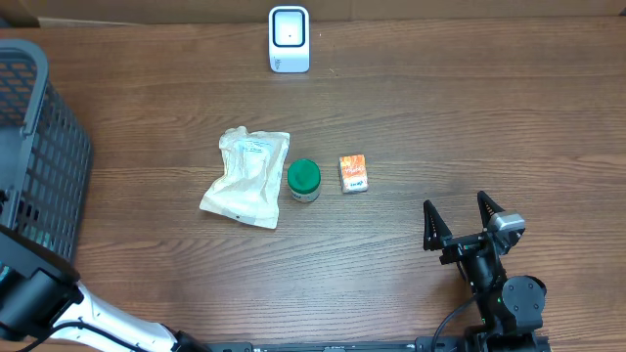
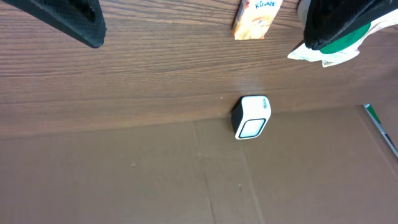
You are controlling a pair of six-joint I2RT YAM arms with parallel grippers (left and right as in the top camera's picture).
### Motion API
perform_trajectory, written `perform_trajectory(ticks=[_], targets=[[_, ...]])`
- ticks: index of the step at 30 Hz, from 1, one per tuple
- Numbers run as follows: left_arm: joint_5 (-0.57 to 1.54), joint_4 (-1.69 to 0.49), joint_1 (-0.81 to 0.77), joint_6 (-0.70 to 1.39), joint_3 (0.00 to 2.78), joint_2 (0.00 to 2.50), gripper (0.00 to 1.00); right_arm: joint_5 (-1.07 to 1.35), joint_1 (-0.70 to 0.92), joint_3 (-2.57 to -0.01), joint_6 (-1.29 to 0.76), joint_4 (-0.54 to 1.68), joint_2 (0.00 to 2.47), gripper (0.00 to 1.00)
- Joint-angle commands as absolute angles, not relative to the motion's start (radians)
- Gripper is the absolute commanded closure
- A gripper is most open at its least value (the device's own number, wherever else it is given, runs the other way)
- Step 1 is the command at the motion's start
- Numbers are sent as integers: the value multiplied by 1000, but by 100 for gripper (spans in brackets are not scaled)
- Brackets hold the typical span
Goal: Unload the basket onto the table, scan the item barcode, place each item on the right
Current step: 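Move the left gripper back down into the grey basket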
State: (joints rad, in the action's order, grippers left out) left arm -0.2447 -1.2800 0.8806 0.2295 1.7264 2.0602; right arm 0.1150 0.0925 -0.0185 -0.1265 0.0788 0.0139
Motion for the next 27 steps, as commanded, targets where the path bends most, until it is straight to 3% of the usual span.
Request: perform_trajectory(ticks=[1,7,12,13,15,27], targets=[[-270,-1225,898,236,1640,2062,31,105,94,-8,-124,75,5,0],[-269,-1081,898,236,1498,2062,37,105,94,-8,-124,75,5,0],[-243,-1052,898,235,1483,2062,62,105,94,-8,-124,75,5,0],[-242,-1053,898,236,1484,2062,76,105,94,-8,-124,75,5,0],[-243,-1056,898,236,1484,2062,96,105,94,-8,-124,75,5,0],[-231,-1184,896,237,1619,2053,96,105,94,-8,-124,75,5,0]])
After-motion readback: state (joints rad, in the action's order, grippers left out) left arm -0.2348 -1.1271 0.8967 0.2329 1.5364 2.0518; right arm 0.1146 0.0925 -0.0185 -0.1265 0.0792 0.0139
